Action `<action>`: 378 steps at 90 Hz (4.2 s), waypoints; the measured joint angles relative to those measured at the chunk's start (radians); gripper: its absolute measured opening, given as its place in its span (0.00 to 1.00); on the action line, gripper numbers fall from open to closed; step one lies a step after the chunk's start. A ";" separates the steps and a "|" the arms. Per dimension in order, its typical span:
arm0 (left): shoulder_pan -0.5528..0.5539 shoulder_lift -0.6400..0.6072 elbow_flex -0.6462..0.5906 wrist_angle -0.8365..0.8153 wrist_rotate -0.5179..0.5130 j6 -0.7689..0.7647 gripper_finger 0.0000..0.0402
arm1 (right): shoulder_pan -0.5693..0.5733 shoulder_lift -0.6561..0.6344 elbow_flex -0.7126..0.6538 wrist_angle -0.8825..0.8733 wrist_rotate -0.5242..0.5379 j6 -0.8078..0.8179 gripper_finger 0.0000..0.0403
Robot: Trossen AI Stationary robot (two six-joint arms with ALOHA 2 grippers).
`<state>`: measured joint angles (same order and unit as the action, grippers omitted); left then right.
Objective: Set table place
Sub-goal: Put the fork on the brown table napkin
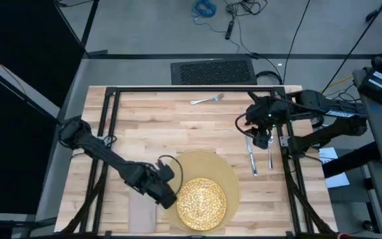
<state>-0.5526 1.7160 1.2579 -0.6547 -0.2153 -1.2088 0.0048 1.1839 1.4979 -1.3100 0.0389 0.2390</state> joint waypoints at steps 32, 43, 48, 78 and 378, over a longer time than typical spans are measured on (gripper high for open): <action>0.157 0.050 -0.010 0.569 -0.252 0.722 0.19 | 0.148 -0.001 -0.038 -0.035 -0.012 0.010 0.35; 0.303 0.013 0.018 0.579 -0.253 0.991 0.19 | 0.174 -0.001 -0.164 0.203 -0.012 -0.018 0.35; 0.379 -0.017 0.021 0.579 -0.234 1.089 0.19 | 0.171 0.000 -0.250 0.315 -0.012 -0.054 0.35; 0.884 -0.234 0.072 0.327 0.093 1.276 0.18 | -0.018 0.005 -0.702 1.009 -0.029 -0.101 0.26; 1.175 0.720 0.851 -0.347 0.283 1.696 0.18 | -0.385 0.072 -0.640 0.999 -0.042 -0.260 0.52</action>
<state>0.6228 2.4355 2.1090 -1.0015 0.0673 0.4870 -0.3798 1.2560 0.8577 -0.3111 -0.0029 -0.0208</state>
